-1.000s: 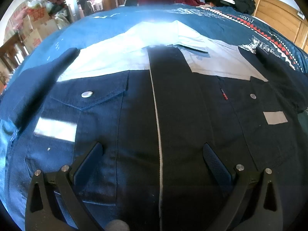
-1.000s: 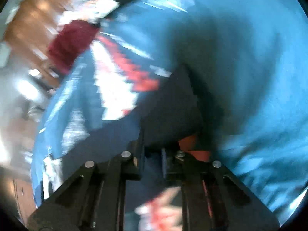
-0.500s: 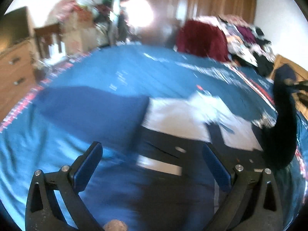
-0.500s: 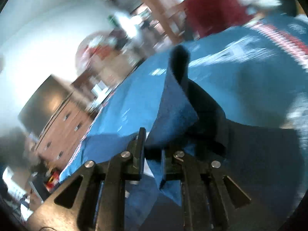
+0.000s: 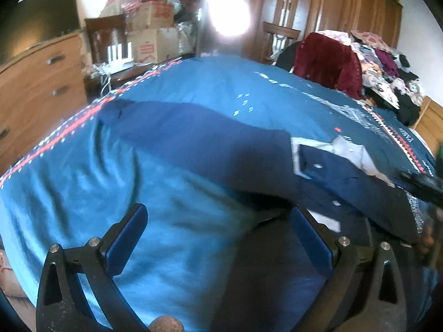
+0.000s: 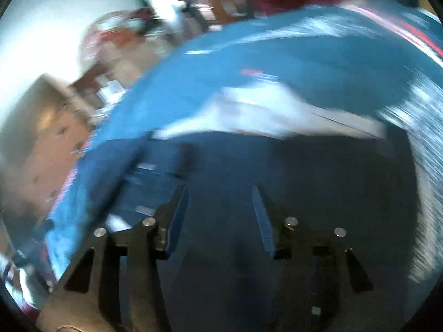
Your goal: Fold large clothes
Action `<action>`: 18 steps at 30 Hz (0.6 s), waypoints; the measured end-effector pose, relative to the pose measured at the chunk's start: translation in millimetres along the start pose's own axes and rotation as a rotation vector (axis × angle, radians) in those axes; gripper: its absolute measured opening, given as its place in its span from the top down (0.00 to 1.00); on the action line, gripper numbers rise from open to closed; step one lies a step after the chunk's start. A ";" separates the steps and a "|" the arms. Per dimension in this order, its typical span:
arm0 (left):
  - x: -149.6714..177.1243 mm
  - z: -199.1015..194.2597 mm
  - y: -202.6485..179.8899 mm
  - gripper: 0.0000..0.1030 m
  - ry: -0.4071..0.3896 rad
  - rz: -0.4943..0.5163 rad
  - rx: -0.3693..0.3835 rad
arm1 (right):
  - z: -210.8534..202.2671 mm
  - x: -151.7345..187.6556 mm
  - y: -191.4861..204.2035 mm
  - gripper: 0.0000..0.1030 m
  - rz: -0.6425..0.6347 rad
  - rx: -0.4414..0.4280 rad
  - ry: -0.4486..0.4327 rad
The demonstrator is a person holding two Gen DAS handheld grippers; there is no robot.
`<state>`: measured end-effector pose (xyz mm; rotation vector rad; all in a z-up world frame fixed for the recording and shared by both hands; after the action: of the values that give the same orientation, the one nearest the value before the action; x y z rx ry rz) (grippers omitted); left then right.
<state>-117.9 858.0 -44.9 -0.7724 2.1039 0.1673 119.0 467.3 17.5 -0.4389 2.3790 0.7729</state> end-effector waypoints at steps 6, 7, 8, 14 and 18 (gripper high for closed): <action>7.6 4.1 62.2 0.00 0.008 -0.119 -0.047 | -14.5 53.3 -53.9 0.53 -0.005 0.173 0.130; 8.4 3.5 69.7 0.00 0.005 -0.138 -0.055 | -20.3 54.2 -47.1 0.52 -0.014 0.166 0.116; 5.6 5.7 90.6 0.00 0.001 -0.174 -0.072 | -28.0 55.2 -37.6 0.51 -0.009 0.148 0.095; -35.1 41.6 172.0 0.01 -0.004 -0.328 -0.025 | -42.0 67.3 -9.7 0.40 0.027 0.078 0.062; -70.8 91.8 177.9 0.06 0.060 -0.325 0.088 | -30.8 75.2 12.2 0.40 0.050 0.037 0.083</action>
<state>-127.4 1068.0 -74.5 -1.0621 1.9943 -0.1249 42.1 448.5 -4.3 -0.4047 2.4857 0.7456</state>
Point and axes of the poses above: each gripper's, at about its wrist camera, not at the fingertips, and z roughly the way its jaws point, y to its left, x to its underside, the point moved 8 cm from there along z, roughly the way its jaws point, and after that the axes turned 4 degrees about -y, right-handed, at the moved point
